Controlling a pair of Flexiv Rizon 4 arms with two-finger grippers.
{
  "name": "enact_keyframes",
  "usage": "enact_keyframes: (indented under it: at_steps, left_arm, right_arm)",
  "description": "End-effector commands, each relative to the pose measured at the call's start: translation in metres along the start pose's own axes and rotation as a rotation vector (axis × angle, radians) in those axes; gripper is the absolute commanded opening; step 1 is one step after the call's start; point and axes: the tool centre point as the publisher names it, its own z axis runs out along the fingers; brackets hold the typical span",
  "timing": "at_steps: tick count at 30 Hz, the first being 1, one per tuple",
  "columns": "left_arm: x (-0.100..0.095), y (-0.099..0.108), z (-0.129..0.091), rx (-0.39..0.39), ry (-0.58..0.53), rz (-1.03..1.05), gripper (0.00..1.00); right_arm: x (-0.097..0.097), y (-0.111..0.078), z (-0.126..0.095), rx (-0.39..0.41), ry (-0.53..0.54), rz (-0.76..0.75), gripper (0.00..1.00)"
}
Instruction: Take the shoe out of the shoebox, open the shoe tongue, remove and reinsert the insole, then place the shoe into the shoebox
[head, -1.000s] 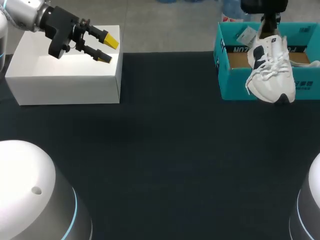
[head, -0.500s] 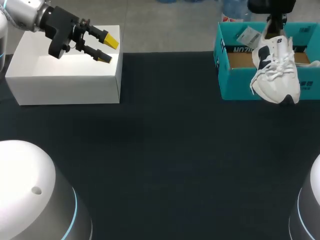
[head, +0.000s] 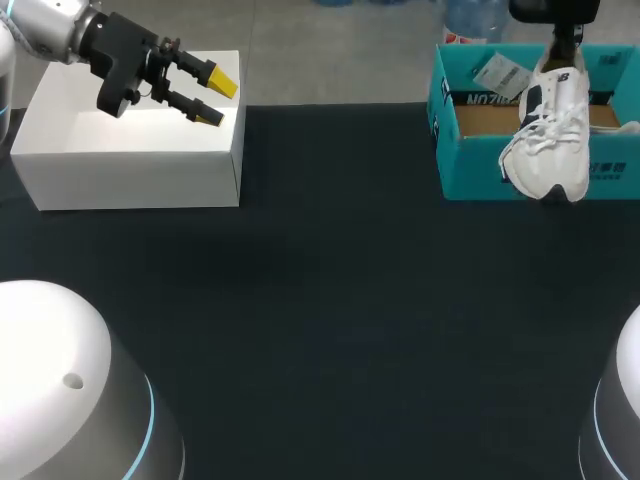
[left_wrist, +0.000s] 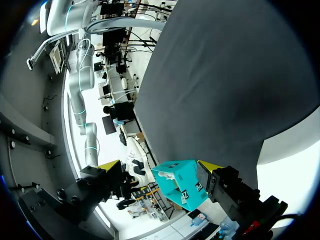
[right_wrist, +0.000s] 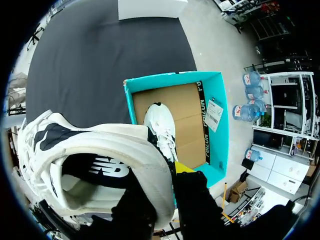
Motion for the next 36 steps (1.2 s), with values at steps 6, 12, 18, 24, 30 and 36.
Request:
enact_keyframes:
  at_steps: [6,12,18,24,30,36]
  left_arm:
    - [0.0,0.0,0.0,0.003,0.004,0.0,1.0]
    - [0.0,0.0,0.0,0.003,0.004,0.0,1.0]
    - [0.0,0.0,0.0,0.003,0.004,0.0,1.0]
    - [0.0,0.0,0.0,0.003,0.004,0.0,1.0]
    - [0.0,0.0,0.0,0.003,0.004,0.0,1.0]
    - [0.0,0.0,0.0,0.003,0.004,0.0,1.0]
  right_arm:
    - [-0.053,-0.024,0.024,-0.006,-0.028,-0.034,0.0]
    - [-0.086,-0.052,0.039,-0.024,-0.021,-0.037,0.0]
    - [-0.112,-0.074,0.049,0.006,-0.01,-0.035,0.0]
    - [-0.132,-0.081,0.057,0.025,0.002,-0.046,0.0]
    - [-0.148,-0.088,0.071,0.046,0.016,-0.017,0.0]
    - [-0.156,-0.097,0.081,0.037,0.009,0.061,0.0]
